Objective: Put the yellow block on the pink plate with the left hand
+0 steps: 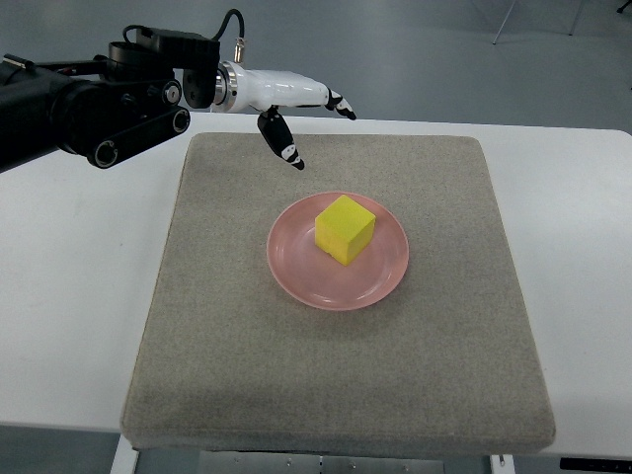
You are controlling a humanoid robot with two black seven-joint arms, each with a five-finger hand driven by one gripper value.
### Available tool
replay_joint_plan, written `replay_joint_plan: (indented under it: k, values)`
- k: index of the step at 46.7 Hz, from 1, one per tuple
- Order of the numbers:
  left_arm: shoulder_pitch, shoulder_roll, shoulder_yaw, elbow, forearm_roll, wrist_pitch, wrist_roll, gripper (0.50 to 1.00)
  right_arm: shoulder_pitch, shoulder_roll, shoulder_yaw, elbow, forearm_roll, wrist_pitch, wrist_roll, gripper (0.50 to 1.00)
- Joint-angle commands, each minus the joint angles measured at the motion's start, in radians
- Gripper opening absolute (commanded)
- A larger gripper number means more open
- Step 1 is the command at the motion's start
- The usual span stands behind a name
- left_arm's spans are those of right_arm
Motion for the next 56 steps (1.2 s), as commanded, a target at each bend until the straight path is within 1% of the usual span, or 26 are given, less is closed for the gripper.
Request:
replay_joint_plan:
  k: [1, 5, 9, 21, 27, 33, 38, 44, 46, 50, 52, 56]
  values:
    - [0.021, -0.003, -0.009, 0.053, -0.029, 0.030, 0.000, 0.934, 0.000, 0.000, 0.000, 0.000, 0.000, 0.000, 0.001, 0.924]
    - [0.030, -0.005, -0.009, 0.104, -0.058, 0.061, 0.000, 0.934, 0.000, 0.000, 0.000, 0.000, 0.000, 0.000, 0.000, 0.924]
    - [0.047, -0.011, -0.009, 0.170, -0.101, 0.076, 0.000, 0.934, 0.000, 0.000, 0.000, 0.000, 0.000, 0.000, 0.000, 0.924]
    - [0.087, -0.012, -0.011, 0.337, -0.290, 0.079, 0.002, 0.934, 0.000, 0.000, 0.000, 0.000, 0.000, 0.000, 0.000, 0.924]
    - [0.107, -0.018, -0.012, 0.369, -0.419, 0.090, 0.003, 0.934, 0.000, 0.000, -0.001, 0.000, 0.000, 0.000, 0.001, 0.924]
    - [0.124, -0.020, -0.011, 0.405, -0.563, 0.140, 0.015, 0.934, 0.000, 0.000, -0.001, 0.000, 0.000, 0.000, 0.000, 0.924]
    - [0.130, -0.035, -0.012, 0.441, -0.643, 0.159, 0.021, 0.934, 0.000, 0.000, 0.000, 0.000, 0.000, 0.000, 0.000, 0.924]
    - [0.141, -0.049, -0.012, 0.477, -0.761, 0.151, 0.024, 0.934, 0.000, 0.000, 0.000, 0.000, 0.000, 0.000, 0.001, 0.924]
    - [0.141, -0.051, -0.012, 0.478, -0.802, 0.145, 0.037, 0.934, 0.000, 0.000, 0.000, 0.000, 0.000, 0.000, 0.001, 0.924]
    - [0.141, -0.051, -0.014, 0.478, -0.883, 0.137, 0.083, 0.934, 0.000, 0.000, -0.001, 0.000, 0.000, 0.000, 0.000, 0.924]
    - [0.141, -0.051, -0.014, 0.478, -0.923, 0.122, 0.098, 0.936, 0.000, 0.000, 0.000, 0.000, 0.000, 0.001, 0.001, 0.924]
    - [0.142, -0.049, -0.015, 0.480, -1.012, 0.068, 0.101, 0.936, 0.000, 0.000, 0.000, 0.000, 0.000, 0.000, 0.000, 0.924]
